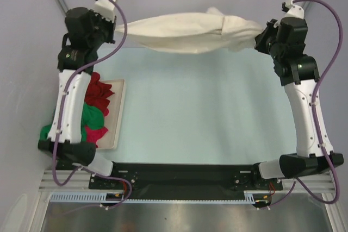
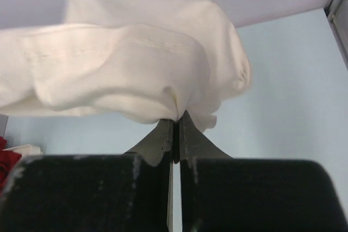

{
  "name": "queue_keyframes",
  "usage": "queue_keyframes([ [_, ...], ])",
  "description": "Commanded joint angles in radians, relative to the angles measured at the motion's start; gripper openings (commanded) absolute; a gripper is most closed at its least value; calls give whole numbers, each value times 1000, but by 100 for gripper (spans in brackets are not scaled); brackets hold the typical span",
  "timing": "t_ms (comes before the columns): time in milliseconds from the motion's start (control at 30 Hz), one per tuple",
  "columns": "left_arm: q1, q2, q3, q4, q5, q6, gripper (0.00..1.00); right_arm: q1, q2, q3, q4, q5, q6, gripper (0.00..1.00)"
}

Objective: Fold and stack the t-shirts
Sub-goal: Flatten the tshirt out

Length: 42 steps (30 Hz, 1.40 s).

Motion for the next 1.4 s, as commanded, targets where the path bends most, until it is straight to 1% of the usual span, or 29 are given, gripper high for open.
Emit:
queue_keyframes([
  [0,4,-131,-56,-60,46,1,0,-4,-99,-77,24,-18,-70,0],
  [33,6,-154,-148,-54,53,8,1,-4,-132,-132,59,-31,-61,0],
  [67,6,-198,-201,-43,60,11,0,-3,-190,-257,74,-63,-41,0],
  [100,4,-217,-251,-20,64,15,0,1,-223,-319,88,-78,-28,0],
  [133,4,-246,-349,-6,70,16,0,5,-250,-376,112,-92,-11,0],
  [200,6,-269,-440,40,69,15,0,16,-315,-552,137,-118,45,0],
  [233,4,-283,-510,51,72,7,0,37,-330,-620,148,-123,62,7],
  [267,4,-283,-540,61,77,4,0,50,-356,-677,163,-129,76,12],
  [300,4,-284,-567,83,81,-1,0,60,-364,-790,186,-123,111,19],
  [333,4,-272,-618,95,89,-11,0,77,-364,-836,197,-114,131,29],
  [400,4,-248,-661,130,113,-19,0,76,-357,-930,220,-130,179,36],
  [433,4,-216,-693,138,126,-25,0,73,-354,-996,219,-137,217,42],
  [600,4,-128,-733,141,222,-36,0,60,-378,-1094,182,-134,275,44],
  [633,4,-108,-733,144,230,-35,0,60,-393,-1107,183,-137,280,50],
  [733,3,-61,-686,166,239,-36,0,50,-363,-1096,196,-132,272,68],
  [833,3,19,-568,176,244,-62,0,4,-302,-1033,195,-127,262,68],
  [900,3,68,-494,189,238,-88,0,-47,-231,-997,205,-173,263,66],
  [933,4,120,-417,195,230,-119,0,-59,-210,-987,209,-210,262,66],
  [1000,4,183,-341,216,210,-152,0,-67,-151,-978,215,-223,260,65],
  [1033,6,215,-266,222,199,-186,0,-67,-134,-979,225,-229,259,64],
  [1100,3,327,-185,227,150,-218,0,-67,-99,-981,241,-264,260,60],
  [1133,4,373,-99,223,108,-249,0,-67,-90,-981,245,-287,269,59],
  [1167,6,415,-53,213,87,-261,0,-67,-84,-981,248,-298,272,59],
  [1200,6,500,-4,180,71,-272,0,-67,-74,-984,254,-304,277,59],
  [1233,4,542,103,152,66,-281,4,-68,-74,-987,252,-307,279,62],
  [1267,4,580,162,87,69,-278,27,-67,-73,-990,254,-310,279,63],
  [1300,4,652,216,48,80,-275,41,-67,-74,-993,254,-309,276,63],
  [1333,4,674,303,13,93,-263,54,-68,-79,-1005,255,-312,272,60],
  [1367,3,691,329,-44,110,-256,68,-68,-80,-1013,261,-319,272,55],
])
